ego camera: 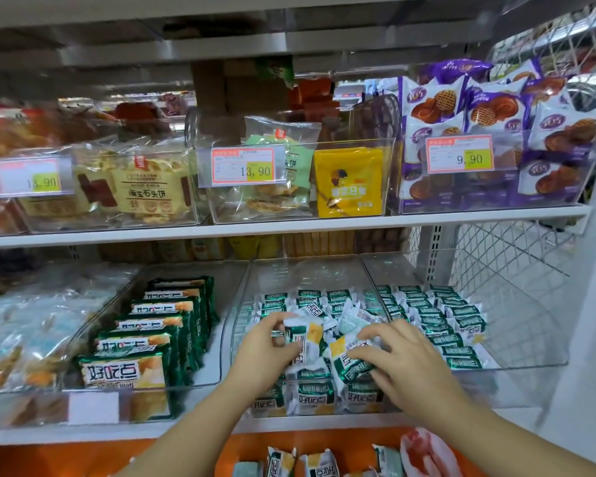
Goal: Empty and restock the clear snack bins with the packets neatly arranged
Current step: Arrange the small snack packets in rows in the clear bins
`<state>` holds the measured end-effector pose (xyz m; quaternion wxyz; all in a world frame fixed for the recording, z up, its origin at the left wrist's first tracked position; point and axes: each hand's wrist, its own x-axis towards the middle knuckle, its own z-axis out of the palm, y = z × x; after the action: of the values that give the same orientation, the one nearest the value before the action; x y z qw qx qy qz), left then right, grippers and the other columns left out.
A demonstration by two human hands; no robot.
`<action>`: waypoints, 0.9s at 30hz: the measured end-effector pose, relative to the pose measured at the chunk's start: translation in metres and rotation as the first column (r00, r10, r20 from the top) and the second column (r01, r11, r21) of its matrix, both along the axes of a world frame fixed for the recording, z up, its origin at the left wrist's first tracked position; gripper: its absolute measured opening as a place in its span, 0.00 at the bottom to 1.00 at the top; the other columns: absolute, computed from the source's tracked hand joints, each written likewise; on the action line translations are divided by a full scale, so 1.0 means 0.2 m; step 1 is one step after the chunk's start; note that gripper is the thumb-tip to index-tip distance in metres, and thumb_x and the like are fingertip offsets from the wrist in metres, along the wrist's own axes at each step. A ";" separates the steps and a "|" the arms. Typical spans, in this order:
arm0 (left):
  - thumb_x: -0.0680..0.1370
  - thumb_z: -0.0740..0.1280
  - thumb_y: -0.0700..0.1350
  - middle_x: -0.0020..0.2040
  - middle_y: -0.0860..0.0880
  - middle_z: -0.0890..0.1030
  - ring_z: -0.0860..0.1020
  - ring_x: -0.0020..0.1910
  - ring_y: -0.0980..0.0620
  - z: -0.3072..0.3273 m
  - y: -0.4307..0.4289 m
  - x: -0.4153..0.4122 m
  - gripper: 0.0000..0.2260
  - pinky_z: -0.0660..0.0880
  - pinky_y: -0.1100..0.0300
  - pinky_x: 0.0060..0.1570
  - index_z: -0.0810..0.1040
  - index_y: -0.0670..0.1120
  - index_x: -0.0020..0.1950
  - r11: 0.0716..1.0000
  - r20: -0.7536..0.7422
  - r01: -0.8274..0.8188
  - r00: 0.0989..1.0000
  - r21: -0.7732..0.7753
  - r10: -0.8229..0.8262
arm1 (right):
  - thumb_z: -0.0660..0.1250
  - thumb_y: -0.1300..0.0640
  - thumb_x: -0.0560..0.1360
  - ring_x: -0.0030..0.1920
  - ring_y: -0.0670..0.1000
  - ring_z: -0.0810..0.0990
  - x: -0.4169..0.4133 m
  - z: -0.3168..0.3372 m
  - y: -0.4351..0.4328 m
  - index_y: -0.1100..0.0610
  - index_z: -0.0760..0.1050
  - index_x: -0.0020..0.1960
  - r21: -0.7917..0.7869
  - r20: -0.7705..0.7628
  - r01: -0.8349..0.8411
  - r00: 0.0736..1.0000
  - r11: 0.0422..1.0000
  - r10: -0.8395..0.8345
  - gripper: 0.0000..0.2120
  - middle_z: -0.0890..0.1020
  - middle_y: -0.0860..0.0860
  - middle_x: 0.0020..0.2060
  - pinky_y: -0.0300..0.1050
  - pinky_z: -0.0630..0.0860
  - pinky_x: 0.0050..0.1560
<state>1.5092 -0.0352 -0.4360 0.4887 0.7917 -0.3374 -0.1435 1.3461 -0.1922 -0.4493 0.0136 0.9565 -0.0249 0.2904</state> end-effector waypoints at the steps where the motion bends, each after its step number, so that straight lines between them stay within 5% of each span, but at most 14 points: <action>1: 0.77 0.68 0.39 0.47 0.48 0.72 0.70 0.32 0.51 0.02 0.01 0.00 0.17 0.66 0.62 0.28 0.70 0.61 0.55 0.998 -0.012 -0.006 1.000 -0.055 0.006 | 0.81 0.62 0.55 0.44 0.46 0.69 -0.01 0.00 0.00 0.45 0.78 0.51 0.012 0.066 -0.046 0.997 0.999 0.045 0.28 0.80 0.47 0.50 0.40 0.73 0.42; 3: 0.78 0.67 0.41 0.53 0.48 0.71 0.69 0.27 0.55 0.07 0.02 -0.02 0.17 0.66 0.63 0.29 0.69 0.59 0.61 0.994 -0.031 0.014 0.999 -0.111 -0.017 | 0.73 0.64 0.64 0.42 0.45 0.67 -0.04 0.01 0.00 0.45 0.74 0.55 0.019 0.156 -0.112 0.982 0.994 0.108 0.24 0.76 0.49 0.54 0.39 0.68 0.41; 6: 0.78 0.66 0.44 0.51 0.51 0.73 0.71 0.29 0.58 0.10 0.02 -0.04 0.19 0.70 0.65 0.35 0.67 0.58 0.66 0.994 -0.108 0.076 0.991 -0.081 -0.084 | 0.61 0.60 0.72 0.42 0.47 0.76 -0.07 0.03 0.03 0.46 0.73 0.58 0.032 0.232 -0.181 0.958 0.983 0.169 0.17 0.73 0.47 0.58 0.40 0.75 0.38; 11: 0.79 0.66 0.42 0.43 0.50 0.76 0.77 0.36 0.55 0.09 0.02 -0.12 0.13 0.78 0.58 0.41 0.73 0.50 0.64 0.991 -0.405 0.039 0.910 -0.127 -0.087 | 0.65 0.52 0.70 0.42 0.43 0.72 -0.08 0.08 0.09 0.50 0.80 0.54 0.157 0.403 -0.107 0.915 0.982 0.035 0.13 0.76 0.45 0.44 0.41 0.73 0.40; 14: 0.78 0.67 0.39 0.46 0.48 0.81 0.82 0.33 0.60 0.07 -0.01 -0.22 0.10 0.80 0.62 0.34 0.75 0.43 0.59 0.970 -0.657 -0.129 0.753 -0.207 -0.040 | 0.69 0.48 0.68 0.42 0.44 0.66 -0.05 0.10 0.12 0.52 0.81 0.51 0.202 0.354 0.063 0.926 0.977 -0.133 0.14 0.71 0.43 0.37 0.41 0.67 0.40; 16: 0.77 0.67 0.38 0.49 0.42 0.83 0.83 0.38 0.53 0.04 -0.04 -0.26 0.13 0.81 0.59 0.35 0.73 0.40 0.61 0.936 -0.738 -0.232 0.673 -0.264 -0.041 | 0.74 0.51 0.66 0.46 0.44 0.64 -0.02 0.09 0.15 0.52 0.79 0.49 0.301 0.277 0.113 0.940 0.947 -0.200 0.12 0.69 0.43 0.40 0.36 0.65 0.42; 21: 0.78 0.67 0.39 0.60 0.44 0.75 0.79 0.55 0.46 0.00 -0.07 -0.36 0.13 0.80 0.56 0.42 0.69 0.44 0.61 0.868 -0.688 -0.373 0.723 -0.327 0.052 | 0.72 0.52 0.71 0.51 0.35 0.68 0.02 0.08 0.26 0.47 0.66 0.48 0.628 0.158 0.073 0.963 0.775 -0.219 0.15 0.68 0.41 0.51 0.30 0.66 0.48; 27: 0.76 0.68 0.54 0.61 0.44 0.75 0.79 0.56 0.49 -0.02 -0.03 -0.40 0.21 0.78 0.46 0.56 0.69 0.43 0.62 0.856 -0.682 -0.350 0.732 -0.381 -0.004 | 0.66 0.45 0.75 0.55 0.32 0.70 0.01 0.10 0.35 0.36 0.64 0.56 0.742 0.062 0.007 0.995 0.670 -0.080 0.14 0.69 0.33 0.56 0.25 0.66 0.50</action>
<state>1.4299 -0.0409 -0.4403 0.7694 0.5688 -0.0893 -0.2767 1.3489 -0.1219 -0.4302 -0.3694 0.8650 -0.1639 0.2974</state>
